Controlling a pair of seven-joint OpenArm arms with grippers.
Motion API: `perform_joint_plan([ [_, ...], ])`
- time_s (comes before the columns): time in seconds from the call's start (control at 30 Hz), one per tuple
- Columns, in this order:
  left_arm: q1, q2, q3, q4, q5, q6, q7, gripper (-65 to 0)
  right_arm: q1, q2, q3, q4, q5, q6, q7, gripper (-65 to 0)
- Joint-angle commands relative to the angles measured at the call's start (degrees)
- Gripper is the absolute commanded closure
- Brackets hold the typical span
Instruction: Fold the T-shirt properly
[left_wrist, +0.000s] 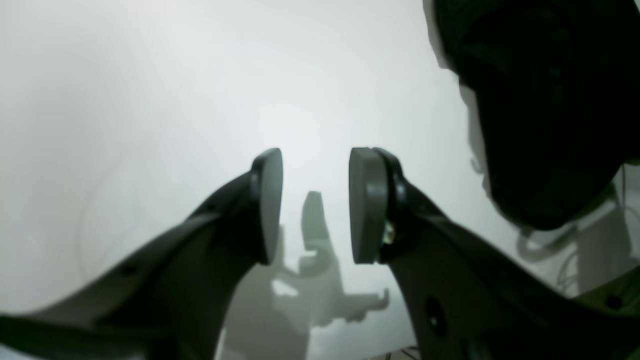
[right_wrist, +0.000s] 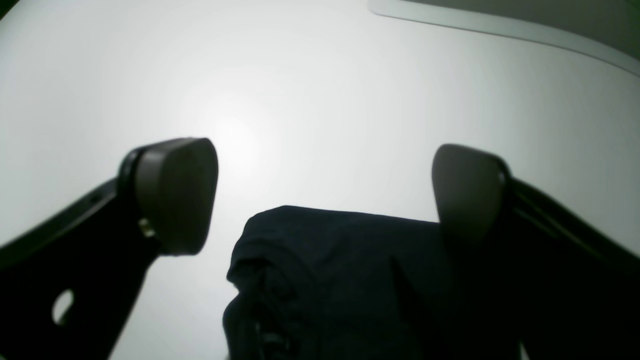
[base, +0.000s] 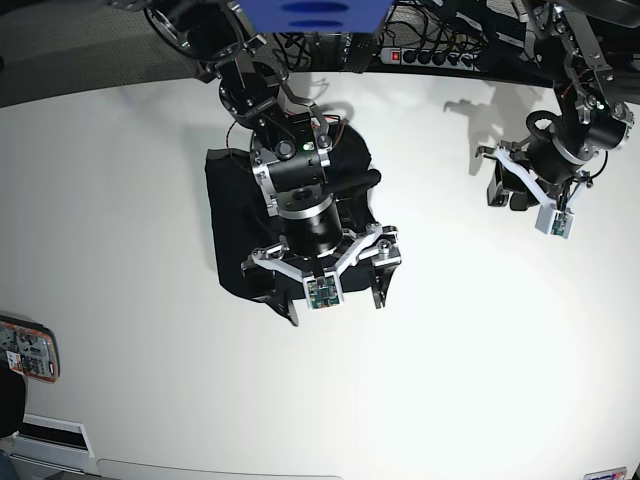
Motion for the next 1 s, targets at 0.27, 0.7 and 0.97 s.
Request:
perform_joint_plan([
  [0.27,-0.10,-0.49,-0.24,0.89,-0.67,-0.16,-1.28,-21.3,0.86,-0.71,0.05,1.27,-0.53,0.27,1.61,-65.0],
  [0.7,-0.89,-4.80,12.94,1.42,-0.67,0.02,-2.34,-21.3,1.04,-0.71,16.32,1.27,-0.26,0.36,1.53,-65.0],
  [0.97,-4.06,-4.80,35.45,1.25,11.29,0.10,-9.02,-21.3,6.31,0.87,22.03,0.39,-0.09,7.13,-1.29,-65.0],
])
